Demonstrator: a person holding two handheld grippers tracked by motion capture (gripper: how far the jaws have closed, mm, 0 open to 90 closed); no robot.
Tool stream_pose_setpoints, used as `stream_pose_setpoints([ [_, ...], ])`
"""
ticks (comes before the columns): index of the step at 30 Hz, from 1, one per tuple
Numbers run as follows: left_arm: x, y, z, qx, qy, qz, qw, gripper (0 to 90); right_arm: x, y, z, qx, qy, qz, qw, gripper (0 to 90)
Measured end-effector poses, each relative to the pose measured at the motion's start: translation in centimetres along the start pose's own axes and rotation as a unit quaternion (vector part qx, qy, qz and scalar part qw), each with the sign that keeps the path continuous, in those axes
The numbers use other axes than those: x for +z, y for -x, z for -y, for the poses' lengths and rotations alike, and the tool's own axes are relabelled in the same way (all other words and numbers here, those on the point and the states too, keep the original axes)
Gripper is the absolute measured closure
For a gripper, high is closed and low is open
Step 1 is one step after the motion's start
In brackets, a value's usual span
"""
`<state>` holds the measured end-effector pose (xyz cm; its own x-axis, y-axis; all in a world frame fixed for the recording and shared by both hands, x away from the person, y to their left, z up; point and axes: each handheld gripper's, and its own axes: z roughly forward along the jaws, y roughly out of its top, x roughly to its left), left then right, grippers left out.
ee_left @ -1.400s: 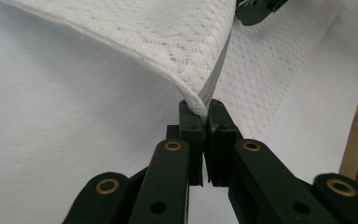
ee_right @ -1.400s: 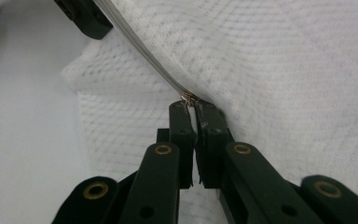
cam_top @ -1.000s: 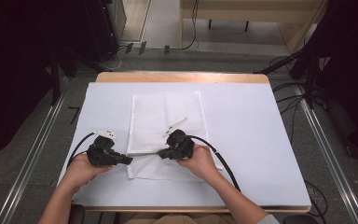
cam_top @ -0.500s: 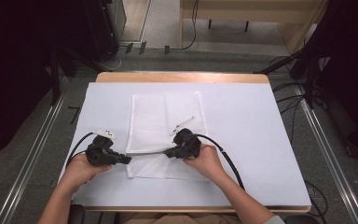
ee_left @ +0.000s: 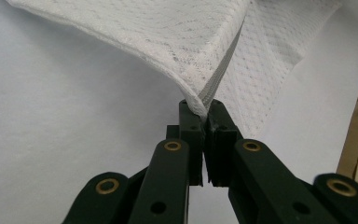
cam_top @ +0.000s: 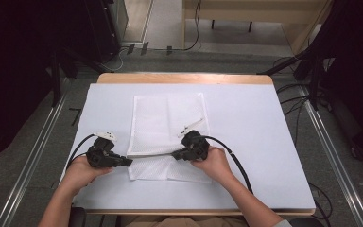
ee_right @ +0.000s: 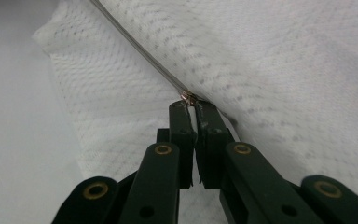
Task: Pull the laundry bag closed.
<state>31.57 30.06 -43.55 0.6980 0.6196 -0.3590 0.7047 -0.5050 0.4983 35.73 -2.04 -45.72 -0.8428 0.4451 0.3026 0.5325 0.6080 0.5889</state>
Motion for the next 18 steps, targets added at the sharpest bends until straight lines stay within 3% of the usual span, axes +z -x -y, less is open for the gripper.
stream_pose_setpoints([
  [18, 0.0, 0.0, 0.0, -0.001, -0.004, 0.0, 1.0, 87.3, -1.2, 0.3, 0.8, -0.004, -0.011, 0.006, 0.9999, 88.1],
])
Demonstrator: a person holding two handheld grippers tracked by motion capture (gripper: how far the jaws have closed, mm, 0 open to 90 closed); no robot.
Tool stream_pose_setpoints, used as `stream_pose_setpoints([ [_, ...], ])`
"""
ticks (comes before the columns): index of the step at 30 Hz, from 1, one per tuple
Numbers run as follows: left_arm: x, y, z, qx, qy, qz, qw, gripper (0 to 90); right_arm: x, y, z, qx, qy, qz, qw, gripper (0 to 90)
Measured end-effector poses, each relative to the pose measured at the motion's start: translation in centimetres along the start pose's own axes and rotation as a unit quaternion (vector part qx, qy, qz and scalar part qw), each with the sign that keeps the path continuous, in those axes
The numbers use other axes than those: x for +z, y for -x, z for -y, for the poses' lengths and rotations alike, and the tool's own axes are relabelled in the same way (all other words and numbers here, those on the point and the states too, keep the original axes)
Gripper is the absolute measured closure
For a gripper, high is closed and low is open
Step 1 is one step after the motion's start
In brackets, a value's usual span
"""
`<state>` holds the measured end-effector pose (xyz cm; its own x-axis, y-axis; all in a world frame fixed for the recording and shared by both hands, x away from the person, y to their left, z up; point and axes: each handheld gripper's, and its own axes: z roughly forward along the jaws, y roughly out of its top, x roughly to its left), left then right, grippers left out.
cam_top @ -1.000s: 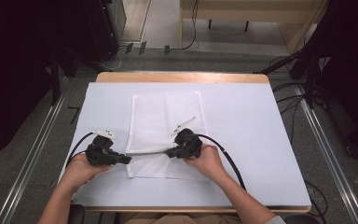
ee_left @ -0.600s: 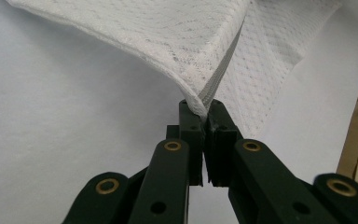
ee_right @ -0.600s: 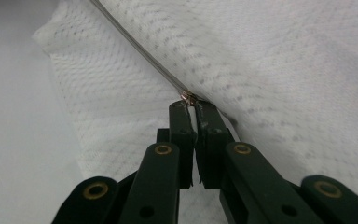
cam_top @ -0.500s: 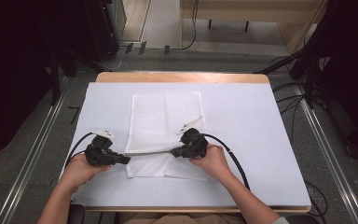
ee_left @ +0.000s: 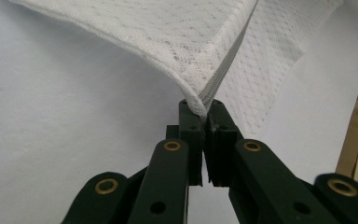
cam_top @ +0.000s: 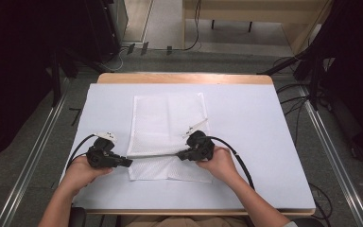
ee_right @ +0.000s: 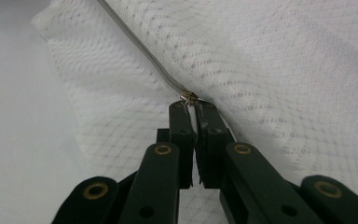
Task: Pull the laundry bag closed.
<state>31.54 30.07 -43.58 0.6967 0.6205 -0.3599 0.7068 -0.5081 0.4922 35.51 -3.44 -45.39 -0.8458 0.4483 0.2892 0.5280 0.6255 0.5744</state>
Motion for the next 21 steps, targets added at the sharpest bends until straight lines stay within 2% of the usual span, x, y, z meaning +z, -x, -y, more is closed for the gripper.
stream_pose_setpoints([
  [6, 0.0, 0.0, 0.1, -0.001, 0.001, 0.0, 1.0, 87.3, -0.5, 0.4, 0.5, 0.009, -0.001, 0.003, 0.9999, 88.1],
  [12, -0.1, 0.0, 0.1, -0.001, 0.0, -0.002, 1.0, 87.2, -1.0, 0.5, 0.8, 0.001, -0.008, 0.012, 0.9999, 88.1],
  [15, -0.1, 0.0, 0.1, -0.002, -0.001, 0.006, 1.0, 87.2, -1.4, 0.7, 1.2, 0.003, -0.007, 0.015, 0.9999, 88.0],
  [21, -0.1, 0.0, 0.1, -0.002, -0.001, 0.005, 1.0, 87.2, -2.1, 1.1, 1.7, 0.015, -0.004, 0.015, 0.9998, 88.0],
])
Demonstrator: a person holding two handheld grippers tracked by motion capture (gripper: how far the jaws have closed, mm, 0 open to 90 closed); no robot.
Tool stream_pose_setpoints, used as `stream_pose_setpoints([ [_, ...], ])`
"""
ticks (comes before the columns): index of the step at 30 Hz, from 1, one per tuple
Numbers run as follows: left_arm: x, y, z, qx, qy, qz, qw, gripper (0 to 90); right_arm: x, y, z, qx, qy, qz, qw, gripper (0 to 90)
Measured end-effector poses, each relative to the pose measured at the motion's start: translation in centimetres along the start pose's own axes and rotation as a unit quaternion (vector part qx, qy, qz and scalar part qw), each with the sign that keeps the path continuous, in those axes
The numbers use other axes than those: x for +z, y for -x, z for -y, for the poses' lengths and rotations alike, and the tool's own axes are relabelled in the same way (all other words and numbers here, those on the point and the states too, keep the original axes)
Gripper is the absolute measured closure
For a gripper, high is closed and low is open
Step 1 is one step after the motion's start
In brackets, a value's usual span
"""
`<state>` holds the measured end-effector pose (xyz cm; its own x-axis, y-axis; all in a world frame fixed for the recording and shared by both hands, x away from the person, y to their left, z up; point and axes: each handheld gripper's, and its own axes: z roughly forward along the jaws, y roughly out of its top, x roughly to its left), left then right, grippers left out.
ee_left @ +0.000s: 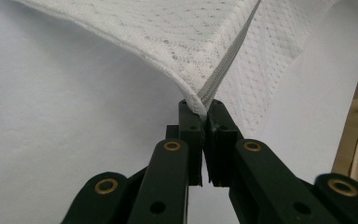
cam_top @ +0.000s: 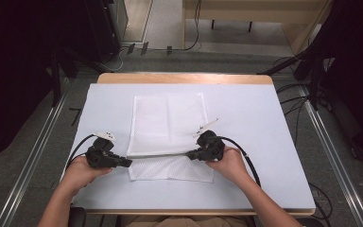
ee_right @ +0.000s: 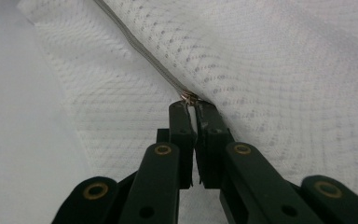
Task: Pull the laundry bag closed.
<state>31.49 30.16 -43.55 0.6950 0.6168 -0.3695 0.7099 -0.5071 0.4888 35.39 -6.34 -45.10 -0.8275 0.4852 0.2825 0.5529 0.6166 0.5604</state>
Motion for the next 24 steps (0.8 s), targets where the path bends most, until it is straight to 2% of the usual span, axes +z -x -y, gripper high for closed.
stream_pose_setpoints([
  [24, 0.0, 0.0, 0.2, 0.001, -0.002, 0.004, 1.0, 87.4, -1.5, 0.6, 1.4, 0.01, -0.003, 0.005, 0.9999, 88.0],
])
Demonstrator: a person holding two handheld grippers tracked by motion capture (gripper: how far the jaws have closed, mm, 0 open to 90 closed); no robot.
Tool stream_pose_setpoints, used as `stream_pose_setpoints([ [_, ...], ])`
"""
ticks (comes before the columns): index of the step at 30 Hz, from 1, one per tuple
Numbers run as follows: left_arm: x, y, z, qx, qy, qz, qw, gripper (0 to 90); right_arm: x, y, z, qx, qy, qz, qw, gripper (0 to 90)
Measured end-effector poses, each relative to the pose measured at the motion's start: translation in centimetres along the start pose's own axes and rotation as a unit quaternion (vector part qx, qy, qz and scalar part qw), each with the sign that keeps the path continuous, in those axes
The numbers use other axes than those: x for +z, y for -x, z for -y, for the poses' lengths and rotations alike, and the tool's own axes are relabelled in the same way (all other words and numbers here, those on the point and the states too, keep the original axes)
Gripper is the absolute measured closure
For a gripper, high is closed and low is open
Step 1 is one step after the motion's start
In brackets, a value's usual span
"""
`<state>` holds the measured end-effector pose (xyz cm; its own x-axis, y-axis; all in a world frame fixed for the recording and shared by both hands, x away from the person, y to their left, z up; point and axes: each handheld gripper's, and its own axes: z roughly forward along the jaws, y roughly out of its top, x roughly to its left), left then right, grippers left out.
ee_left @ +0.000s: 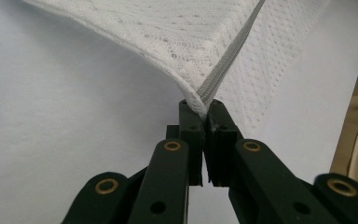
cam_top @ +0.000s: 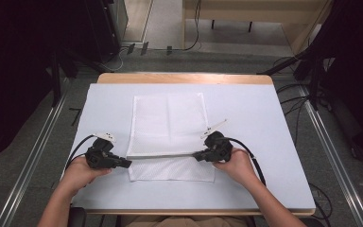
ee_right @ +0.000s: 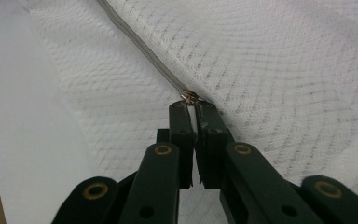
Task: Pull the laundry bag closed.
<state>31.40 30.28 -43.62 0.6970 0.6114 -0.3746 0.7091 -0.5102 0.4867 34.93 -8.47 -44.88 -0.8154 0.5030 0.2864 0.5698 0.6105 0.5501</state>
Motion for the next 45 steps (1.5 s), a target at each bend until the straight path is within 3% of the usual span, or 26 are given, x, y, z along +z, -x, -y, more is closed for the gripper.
stream_pose_setpoints([
  [32, -0.1, -0.1, 0.3, -0.001, -0.003, 0.004, 1.0, 87.6, -2.4, 1.4, 2.7, 0.024, 0.006, 0.004, 0.9997, 88.0],
  [40, -0.2, -0.3, 0.3, -0.008, 0.0, -0.003, 1.0, 88.2, -2.4, 1.4, 2.7, 0.027, 0.0, 0.013, 0.9995, 88.1],
  [44, -0.1, -0.5, 0.4, -0.018, -0.005, 0.013, 0.9997, 87.6, -2.4, 1.2, 2.7, 0.023, 0.002, 0.015, 0.9996, 87.6],
  [45, 0.0, -0.5, 0.5, -0.018, -0.009, 0.008, 0.9998, 86.0, -2.4, 1.3, 2.7, 0.025, 0.006, 0.013, 0.9996, 87.2],
])
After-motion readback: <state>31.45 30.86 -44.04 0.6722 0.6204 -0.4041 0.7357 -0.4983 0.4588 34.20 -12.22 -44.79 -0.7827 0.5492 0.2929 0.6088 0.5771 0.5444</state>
